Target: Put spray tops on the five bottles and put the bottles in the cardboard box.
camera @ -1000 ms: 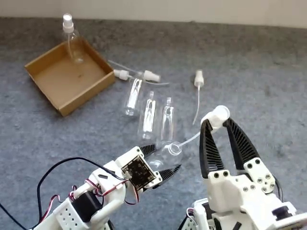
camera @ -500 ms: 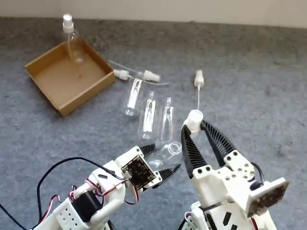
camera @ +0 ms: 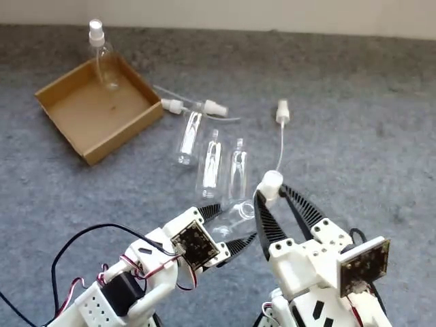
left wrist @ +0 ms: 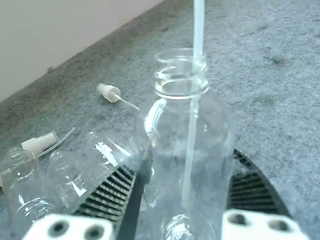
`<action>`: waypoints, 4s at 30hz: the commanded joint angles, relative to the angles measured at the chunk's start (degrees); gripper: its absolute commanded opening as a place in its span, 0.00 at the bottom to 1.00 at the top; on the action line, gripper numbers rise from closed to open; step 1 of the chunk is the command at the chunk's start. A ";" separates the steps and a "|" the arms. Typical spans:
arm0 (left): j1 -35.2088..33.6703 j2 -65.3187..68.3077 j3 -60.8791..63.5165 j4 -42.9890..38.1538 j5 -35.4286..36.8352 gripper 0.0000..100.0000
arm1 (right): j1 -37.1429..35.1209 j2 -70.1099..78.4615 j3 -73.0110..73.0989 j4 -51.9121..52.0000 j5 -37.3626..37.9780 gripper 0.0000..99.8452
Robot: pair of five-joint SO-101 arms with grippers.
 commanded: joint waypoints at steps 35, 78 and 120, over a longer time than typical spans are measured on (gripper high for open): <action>-4.18 -0.75 1.19 -2.46 -0.44 0.10 | -11.56 0.13 6.55 5.93 8.53 0.13; -42.51 -0.84 1.10 -20.31 -0.53 0.10 | -2.07 -0.48 42.59 -23.52 15.30 0.13; -54.73 1.45 -22.64 -6.86 -4.48 0.10 | 8.31 -0.48 53.67 -36.62 9.58 0.02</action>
